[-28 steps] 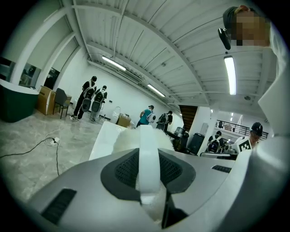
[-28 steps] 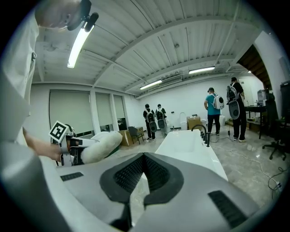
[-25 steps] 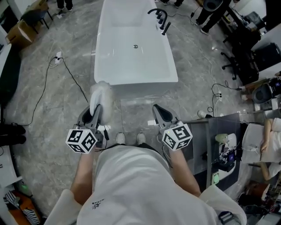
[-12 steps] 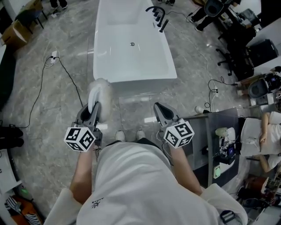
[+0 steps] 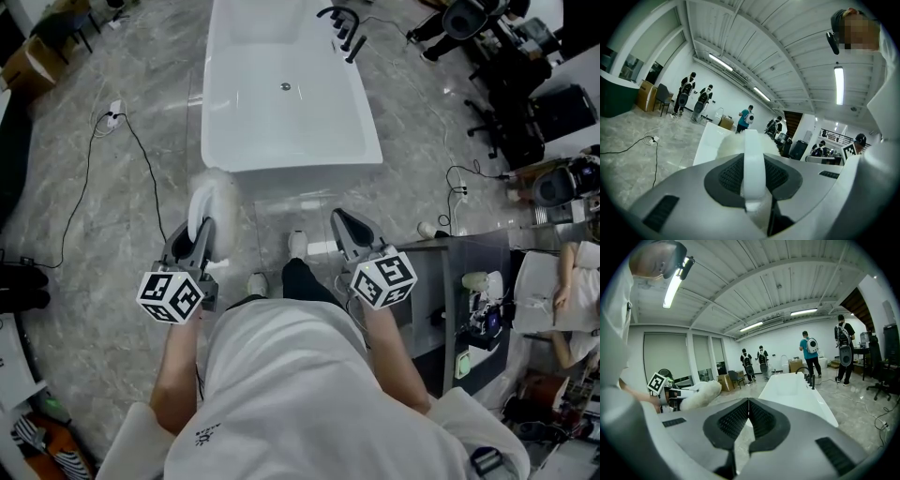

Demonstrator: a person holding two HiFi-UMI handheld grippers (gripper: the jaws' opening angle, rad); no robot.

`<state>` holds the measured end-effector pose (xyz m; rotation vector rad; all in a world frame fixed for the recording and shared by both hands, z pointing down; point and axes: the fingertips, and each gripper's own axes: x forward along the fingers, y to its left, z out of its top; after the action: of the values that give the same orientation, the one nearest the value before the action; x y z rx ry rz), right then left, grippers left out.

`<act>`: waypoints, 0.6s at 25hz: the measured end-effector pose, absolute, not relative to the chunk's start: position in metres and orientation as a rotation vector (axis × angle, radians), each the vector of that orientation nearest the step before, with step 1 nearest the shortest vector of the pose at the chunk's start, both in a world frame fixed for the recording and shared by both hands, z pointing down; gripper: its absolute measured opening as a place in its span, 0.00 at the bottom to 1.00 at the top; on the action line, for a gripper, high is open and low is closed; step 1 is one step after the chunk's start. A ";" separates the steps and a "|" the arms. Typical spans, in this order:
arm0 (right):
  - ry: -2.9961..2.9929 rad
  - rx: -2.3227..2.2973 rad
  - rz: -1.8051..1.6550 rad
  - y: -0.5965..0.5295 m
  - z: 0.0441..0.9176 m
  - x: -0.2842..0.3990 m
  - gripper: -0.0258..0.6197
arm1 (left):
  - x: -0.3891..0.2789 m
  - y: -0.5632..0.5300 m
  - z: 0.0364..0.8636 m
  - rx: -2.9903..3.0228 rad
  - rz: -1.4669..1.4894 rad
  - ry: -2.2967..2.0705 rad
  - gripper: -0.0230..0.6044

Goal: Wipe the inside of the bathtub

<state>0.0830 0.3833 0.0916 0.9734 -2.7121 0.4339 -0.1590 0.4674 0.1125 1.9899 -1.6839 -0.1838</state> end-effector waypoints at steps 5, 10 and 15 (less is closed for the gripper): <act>-2.702 0.982 0.461 0.360 0.100 0.089 0.07 | -0.160 0.446 0.116 1.984 -0.170 -1.690 0.19; -2.698 0.966 0.486 0.323 0.109 0.093 0.07 | -0.159 0.411 0.121 1.963 -0.152 -1.710 0.19; -2.703 0.922 0.486 0.269 0.116 0.099 0.07 | -0.151 0.363 0.121 1.948 -0.144 -1.728 0.19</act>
<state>0.0991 0.2690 0.1163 0.9224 -2.7032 0.4855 -0.1509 0.3626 0.1213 1.9479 -1.7277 -0.1444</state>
